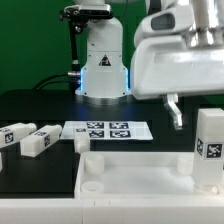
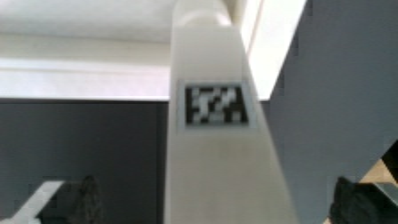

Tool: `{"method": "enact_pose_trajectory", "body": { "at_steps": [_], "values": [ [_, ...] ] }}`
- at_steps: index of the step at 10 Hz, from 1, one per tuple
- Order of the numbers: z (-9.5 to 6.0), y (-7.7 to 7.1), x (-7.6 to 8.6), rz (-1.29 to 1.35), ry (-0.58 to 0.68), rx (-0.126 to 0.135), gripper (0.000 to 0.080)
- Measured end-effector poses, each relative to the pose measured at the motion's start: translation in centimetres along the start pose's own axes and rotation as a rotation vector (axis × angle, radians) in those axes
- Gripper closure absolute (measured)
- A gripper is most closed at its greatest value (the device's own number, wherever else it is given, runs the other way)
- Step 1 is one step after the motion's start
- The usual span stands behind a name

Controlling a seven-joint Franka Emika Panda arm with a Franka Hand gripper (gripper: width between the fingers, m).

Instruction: Assemble desk

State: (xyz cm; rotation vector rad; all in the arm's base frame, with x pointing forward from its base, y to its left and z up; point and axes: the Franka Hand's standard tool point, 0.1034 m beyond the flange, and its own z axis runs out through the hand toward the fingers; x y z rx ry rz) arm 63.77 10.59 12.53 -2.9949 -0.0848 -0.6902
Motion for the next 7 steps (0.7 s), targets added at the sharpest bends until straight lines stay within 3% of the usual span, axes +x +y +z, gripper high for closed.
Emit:
{"method": "enact_pose_trajectory", "body": {
  "at_steps": [1, 3, 7],
  "values": [
    [-0.6, 0.4, 1.5, 0.01, 0.008, 0.003, 0.0152],
    [-0.3, 0.5, 2.2, 0.025, -0.124, 0.025, 0.015],
    [1.3, -0.9, 0.3, 0.054, -0.372, 0.038, 0.015]
  ]
}}
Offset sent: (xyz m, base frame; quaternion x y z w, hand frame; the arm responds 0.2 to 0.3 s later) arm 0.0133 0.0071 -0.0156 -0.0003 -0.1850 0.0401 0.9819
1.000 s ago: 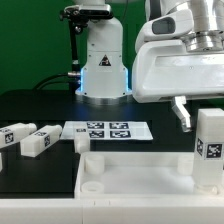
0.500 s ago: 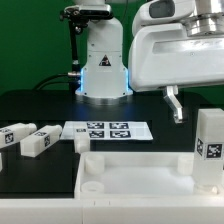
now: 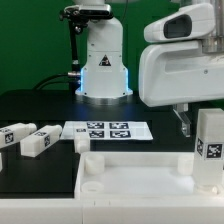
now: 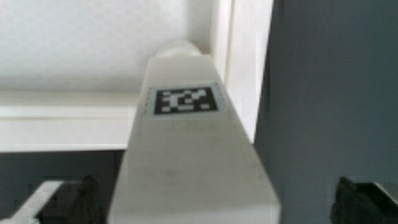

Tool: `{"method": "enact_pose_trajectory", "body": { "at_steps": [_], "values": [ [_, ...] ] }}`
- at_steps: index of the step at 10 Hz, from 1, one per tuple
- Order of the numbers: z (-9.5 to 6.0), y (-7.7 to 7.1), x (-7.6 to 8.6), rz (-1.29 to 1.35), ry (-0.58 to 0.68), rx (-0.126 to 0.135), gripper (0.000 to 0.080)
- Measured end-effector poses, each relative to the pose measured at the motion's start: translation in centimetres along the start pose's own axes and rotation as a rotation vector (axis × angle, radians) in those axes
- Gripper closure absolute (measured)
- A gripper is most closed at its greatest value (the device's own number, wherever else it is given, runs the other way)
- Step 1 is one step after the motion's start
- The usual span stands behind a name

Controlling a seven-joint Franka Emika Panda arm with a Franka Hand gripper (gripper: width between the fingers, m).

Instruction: Assemble desk

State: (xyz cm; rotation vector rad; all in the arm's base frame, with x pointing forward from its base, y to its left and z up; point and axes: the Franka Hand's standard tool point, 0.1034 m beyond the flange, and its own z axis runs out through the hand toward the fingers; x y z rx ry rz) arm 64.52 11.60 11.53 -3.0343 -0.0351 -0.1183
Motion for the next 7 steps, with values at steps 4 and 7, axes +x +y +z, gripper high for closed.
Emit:
{"method": "enact_pose_trajectory", "body": {
  "at_steps": [4, 7],
  "values": [
    [0.2, 0.0, -0.3, 0.052, -0.018, -0.006, 0.0359],
    [0.4, 0.8, -0.6, 0.345, 0.031, -0.014, 0.0506]
  ]
}}
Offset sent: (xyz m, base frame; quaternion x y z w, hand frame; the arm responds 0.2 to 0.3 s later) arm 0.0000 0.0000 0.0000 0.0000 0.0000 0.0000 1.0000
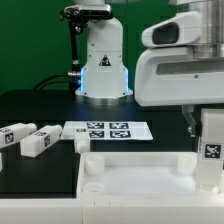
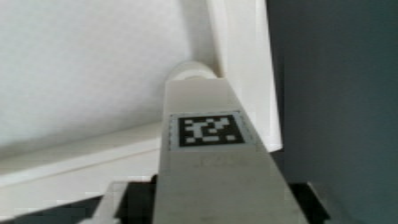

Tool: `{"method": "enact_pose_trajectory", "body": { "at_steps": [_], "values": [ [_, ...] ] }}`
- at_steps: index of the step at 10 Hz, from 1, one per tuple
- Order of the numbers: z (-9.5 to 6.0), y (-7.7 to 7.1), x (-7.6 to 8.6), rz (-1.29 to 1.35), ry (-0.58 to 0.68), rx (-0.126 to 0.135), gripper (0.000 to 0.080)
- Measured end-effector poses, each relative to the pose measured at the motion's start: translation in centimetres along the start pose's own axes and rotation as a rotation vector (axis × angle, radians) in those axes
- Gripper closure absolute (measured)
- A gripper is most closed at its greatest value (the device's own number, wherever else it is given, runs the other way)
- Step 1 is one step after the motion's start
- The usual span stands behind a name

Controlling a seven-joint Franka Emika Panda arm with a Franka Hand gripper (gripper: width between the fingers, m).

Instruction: Assemble desk

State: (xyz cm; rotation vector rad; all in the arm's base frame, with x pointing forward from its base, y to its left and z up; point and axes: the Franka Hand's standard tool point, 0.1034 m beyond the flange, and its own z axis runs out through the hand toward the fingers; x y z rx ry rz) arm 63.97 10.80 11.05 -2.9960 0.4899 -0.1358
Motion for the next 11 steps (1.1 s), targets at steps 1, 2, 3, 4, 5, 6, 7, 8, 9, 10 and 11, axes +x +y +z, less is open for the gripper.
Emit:
{"method": "enact_pose_trajectory", "body": {
  "at_steps": [1, 2, 3, 4, 5, 6, 7, 8, 9, 10, 11],
  "values": [
    [0.0, 0.1, -0.2, 0.138, 0.023, 0.006, 0.0509],
    [0.0, 0.2, -0.3, 0.344, 0.026, 0.016, 0.0509],
    [0.0, 0.3, -0.3, 0.545, 0.014, 0.036, 0.0509],
    [0.0, 0.7, -0.1, 0.709, -0.003, 0.059, 0.0509],
    [0.0, 0.9, 0.0, 0.792, -0.012, 0.071, 0.0509],
    [0.0, 0.8, -0.1, 0.9, -0.036, 0.065, 0.0509],
    [-0.1, 0.6, -0.1, 0.945, -0.052, 0.058, 0.0509],
    [0.0, 0.6, -0.2, 0.906, -0.051, 0.057, 0.0509],
    [-0.1, 0.4, -0.2, 0.833, -0.047, 0.054, 0.0426],
    [-0.2, -0.2, -0.3, 0.717, -0.039, 0.054, 0.0289],
    [-0.3, 0.0, -0.1, 0.508, -0.031, 0.059, 0.018]
  ]
}}
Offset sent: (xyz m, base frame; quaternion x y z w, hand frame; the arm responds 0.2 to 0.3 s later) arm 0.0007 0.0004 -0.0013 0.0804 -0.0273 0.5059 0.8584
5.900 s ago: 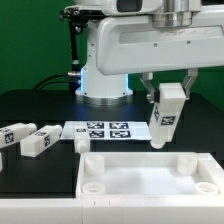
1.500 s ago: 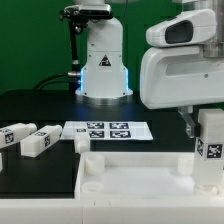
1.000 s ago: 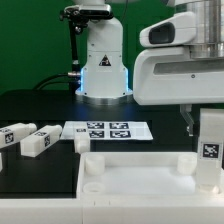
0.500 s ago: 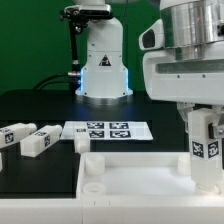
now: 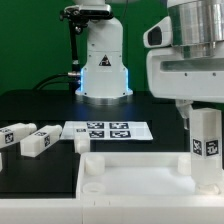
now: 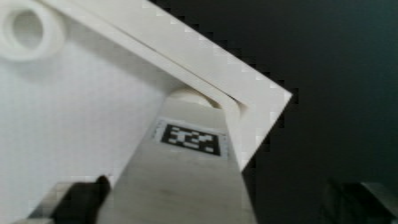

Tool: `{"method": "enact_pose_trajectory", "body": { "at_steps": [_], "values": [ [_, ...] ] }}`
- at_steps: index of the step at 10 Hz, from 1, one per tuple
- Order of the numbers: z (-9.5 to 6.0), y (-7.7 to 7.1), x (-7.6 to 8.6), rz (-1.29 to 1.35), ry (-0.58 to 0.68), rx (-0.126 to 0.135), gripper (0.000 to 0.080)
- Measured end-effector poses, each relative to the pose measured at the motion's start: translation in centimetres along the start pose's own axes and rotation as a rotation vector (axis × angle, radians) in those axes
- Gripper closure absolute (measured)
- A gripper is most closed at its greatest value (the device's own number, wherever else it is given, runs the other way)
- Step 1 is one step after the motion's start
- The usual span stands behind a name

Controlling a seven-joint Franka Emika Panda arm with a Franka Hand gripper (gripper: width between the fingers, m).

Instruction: Assemble desk

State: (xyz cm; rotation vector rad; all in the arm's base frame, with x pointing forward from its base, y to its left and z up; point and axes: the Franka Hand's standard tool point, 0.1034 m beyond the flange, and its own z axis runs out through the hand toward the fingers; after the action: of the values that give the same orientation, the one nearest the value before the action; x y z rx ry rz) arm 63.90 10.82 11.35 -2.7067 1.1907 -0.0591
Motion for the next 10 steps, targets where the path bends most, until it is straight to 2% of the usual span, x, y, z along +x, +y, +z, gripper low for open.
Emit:
{"method": "enact_pose_trajectory", "body": {
  "at_steps": [2, 5, 7, 8, 9, 10],
  "values": [
    [-0.15, 0.14, 0.22, -0.295, -0.001, -0.013, 0.0159],
    [-0.11, 0.3, 0.38, -0.489, 0.003, -0.023, 0.015],
    [-0.01, 0.18, -0.17, -0.81, 0.001, -0.055, 0.015],
    [0.08, 0.23, -0.24, -0.915, -0.002, -0.065, 0.015],
    [0.07, 0.27, -0.15, -0.916, -0.001, -0.064, 0.015],
    [0.08, 0.28, -0.15, -0.893, 0.0, -0.065, 0.0265]
  ]
}}
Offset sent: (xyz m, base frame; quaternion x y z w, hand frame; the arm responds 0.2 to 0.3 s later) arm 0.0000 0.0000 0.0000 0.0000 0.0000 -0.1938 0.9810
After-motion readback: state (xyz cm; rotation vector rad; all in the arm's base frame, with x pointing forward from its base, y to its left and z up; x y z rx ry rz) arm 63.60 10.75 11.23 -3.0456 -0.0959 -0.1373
